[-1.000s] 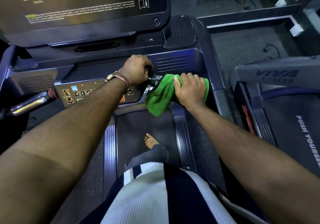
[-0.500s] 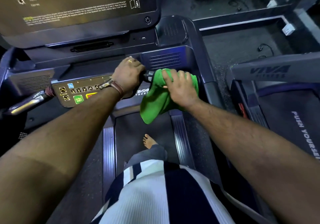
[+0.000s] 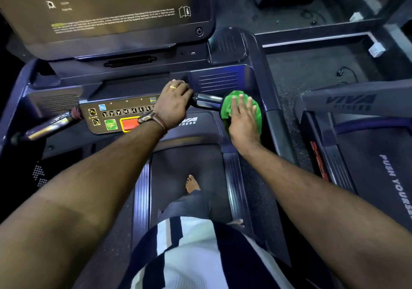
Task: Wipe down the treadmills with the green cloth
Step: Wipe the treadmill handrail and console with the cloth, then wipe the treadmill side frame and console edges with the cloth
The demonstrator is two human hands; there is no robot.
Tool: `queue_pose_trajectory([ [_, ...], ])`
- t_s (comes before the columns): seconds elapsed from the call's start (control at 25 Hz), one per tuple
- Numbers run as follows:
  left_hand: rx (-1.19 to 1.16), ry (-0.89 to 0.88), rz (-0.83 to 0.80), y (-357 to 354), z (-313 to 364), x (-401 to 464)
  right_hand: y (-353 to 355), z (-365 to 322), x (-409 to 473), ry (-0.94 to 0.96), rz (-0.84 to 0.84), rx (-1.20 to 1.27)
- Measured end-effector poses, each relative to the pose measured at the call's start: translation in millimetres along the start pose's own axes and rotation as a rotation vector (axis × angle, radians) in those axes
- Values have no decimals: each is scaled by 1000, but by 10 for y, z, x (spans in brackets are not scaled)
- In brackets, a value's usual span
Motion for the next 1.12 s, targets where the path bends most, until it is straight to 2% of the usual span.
queue_pose_trajectory([
  [0.24,9,114,-109,-60,-99,-241,-346,-1033,472,255,-109,-65],
  [0.36,-7,94,-145,-77,-158,-289,-244,-987,400,387,-21,-50],
  [0.44,-19,66,-153,-72,-160,-299,-124,-812,313,435,43,49],
  [0.52,-33,42,-166,-73,-195,-307,32,-626,261,366,115,199],
  [0.64,-91,-5,-136,23,-253,-406,305,-609,324,114,194,405],
  [0.72,-122,-28,-114,125,-385,-551,490,-1090,366,174,243,554],
  [0.88,-76,80,-55,297,-1317,-1190,339,-2778,286,512,253,666],
  [1.04,-19,228,-105,227,-2283,-2091,-311,-3728,474,426,244,730],
  [1.12,13,285,-154,145,-2642,-2573,-680,-4331,440,493,177,754],
])
Point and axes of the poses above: each hand's wrist, its own x-axis towards the middle knuckle, its own y-axis out of the back of the hand, z = x × y, the point moved 10 cm from there along x, towards the middle knuckle, and after that the axes turned 15 degrees about x, right-handed, at the moved point
